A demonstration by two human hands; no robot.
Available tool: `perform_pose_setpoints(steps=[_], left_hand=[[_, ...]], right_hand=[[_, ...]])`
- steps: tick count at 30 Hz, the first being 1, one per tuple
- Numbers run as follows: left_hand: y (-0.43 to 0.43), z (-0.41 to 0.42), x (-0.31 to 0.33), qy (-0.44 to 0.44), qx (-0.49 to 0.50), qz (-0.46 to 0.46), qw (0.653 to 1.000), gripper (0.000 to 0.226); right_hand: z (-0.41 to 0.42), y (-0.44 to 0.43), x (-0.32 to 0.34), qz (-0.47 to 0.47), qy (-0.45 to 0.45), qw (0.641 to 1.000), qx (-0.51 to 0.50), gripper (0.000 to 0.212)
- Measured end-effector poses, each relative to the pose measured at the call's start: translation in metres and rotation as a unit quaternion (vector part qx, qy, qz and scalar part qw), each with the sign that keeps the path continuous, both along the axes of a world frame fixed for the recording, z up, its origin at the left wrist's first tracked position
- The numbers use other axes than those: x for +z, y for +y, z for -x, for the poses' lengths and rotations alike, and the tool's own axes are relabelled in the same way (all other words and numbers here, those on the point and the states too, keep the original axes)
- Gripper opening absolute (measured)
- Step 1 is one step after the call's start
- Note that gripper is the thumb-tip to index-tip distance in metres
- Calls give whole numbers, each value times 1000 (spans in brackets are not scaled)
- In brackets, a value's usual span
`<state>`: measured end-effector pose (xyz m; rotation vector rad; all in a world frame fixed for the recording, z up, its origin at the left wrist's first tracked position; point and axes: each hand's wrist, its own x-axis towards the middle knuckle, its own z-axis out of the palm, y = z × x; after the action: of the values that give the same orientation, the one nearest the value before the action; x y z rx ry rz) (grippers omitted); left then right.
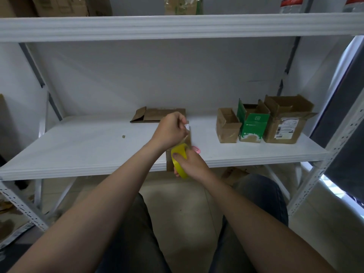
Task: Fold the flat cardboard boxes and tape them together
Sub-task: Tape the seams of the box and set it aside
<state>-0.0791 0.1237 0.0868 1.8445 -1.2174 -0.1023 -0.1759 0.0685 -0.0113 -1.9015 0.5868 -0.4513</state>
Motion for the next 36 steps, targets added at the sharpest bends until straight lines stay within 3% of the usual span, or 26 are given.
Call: perform_pose_setpoints(steps=[7,10,14,17,24,27,32,36], left_hand=[[5,-7,9,102,12,90,991,40],[6,-9,16,90,-15,69,993,36],[6,-20,14,89,29,74,993,36],[9,-28,16,68,65,81,992,36],[3,-10,18,88,-10,131,987,42],[10,-23,16,151,46,179,971,44],[31,-55,-15,338,148,247,896,45],[34,-61,-44,406,171,271,856,48]], right_hand=[[7,-7,2,-87,-5,996,17,23],[12,-8,-9,-72,34,997,15,27],[16,-8,-20,-83,5,996,44,18],[24,-9,-28,-79,-6,996,47,24],[26,-12,-24,-107,48,993,-28,50],[37,-24,-24,-51,21,997,-50,43],[58,-51,-16,99,-27,993,-51,23],[60,-73,-10,267,16,961,-76,39]])
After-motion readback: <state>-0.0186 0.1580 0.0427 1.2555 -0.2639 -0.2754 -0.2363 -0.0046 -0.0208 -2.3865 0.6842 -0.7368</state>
